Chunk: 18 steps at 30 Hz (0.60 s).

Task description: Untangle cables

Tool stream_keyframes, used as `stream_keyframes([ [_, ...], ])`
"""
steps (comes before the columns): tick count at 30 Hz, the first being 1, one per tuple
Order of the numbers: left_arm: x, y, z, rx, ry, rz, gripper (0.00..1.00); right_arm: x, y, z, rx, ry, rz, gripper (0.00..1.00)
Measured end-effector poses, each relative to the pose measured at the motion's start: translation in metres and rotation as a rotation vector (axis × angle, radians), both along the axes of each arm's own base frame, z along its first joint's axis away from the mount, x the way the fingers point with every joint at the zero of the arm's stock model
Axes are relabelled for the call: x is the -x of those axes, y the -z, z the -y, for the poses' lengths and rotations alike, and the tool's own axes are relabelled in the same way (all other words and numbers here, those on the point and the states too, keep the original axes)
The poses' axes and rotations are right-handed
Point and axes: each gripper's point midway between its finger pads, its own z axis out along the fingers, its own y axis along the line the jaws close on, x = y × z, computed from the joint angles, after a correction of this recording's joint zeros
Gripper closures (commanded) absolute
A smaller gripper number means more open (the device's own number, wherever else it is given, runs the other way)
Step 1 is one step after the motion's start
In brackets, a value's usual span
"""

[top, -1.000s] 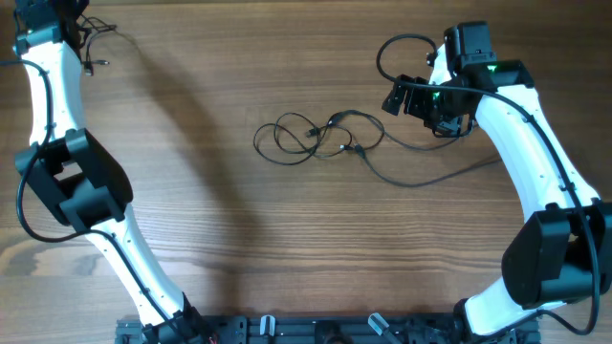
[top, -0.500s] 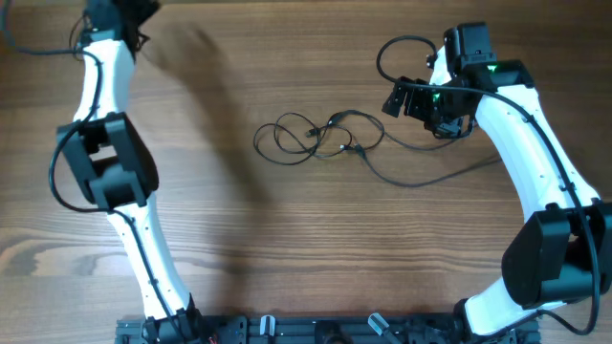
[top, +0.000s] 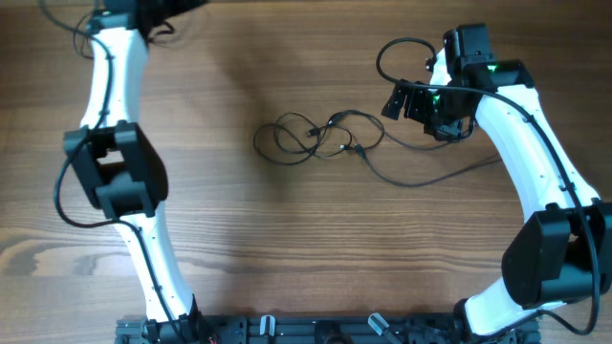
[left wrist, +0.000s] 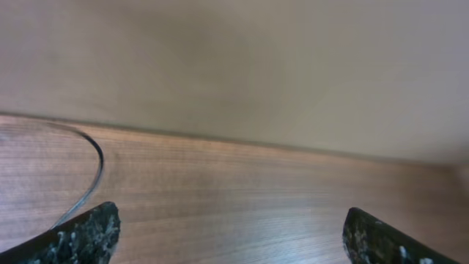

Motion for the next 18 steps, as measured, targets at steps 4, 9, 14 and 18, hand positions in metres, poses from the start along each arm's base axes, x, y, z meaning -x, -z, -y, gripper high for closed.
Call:
stream_keyframes([
  [4,-0.001,0.011,0.013,-0.127,-0.014,-0.007,0.0,0.004,0.001,-0.001,-0.006,-0.002,-0.016,0.0],
  [9,0.003,0.008,0.005,-0.094,0.023,-0.005,0.0,0.004,0.001,-0.001,-0.008,-0.003,-0.017,0.0],
  [14,0.04,-0.024,0.042,0.172,0.117,-0.129,0.0,0.001,0.0,-0.002,-0.013,-0.004,-0.006,0.0],
  [18,0.097,-0.022,0.071,0.327,0.188,-0.391,0.0,0.0,-0.003,-0.007,-0.041,-0.012,0.003,0.0],
])
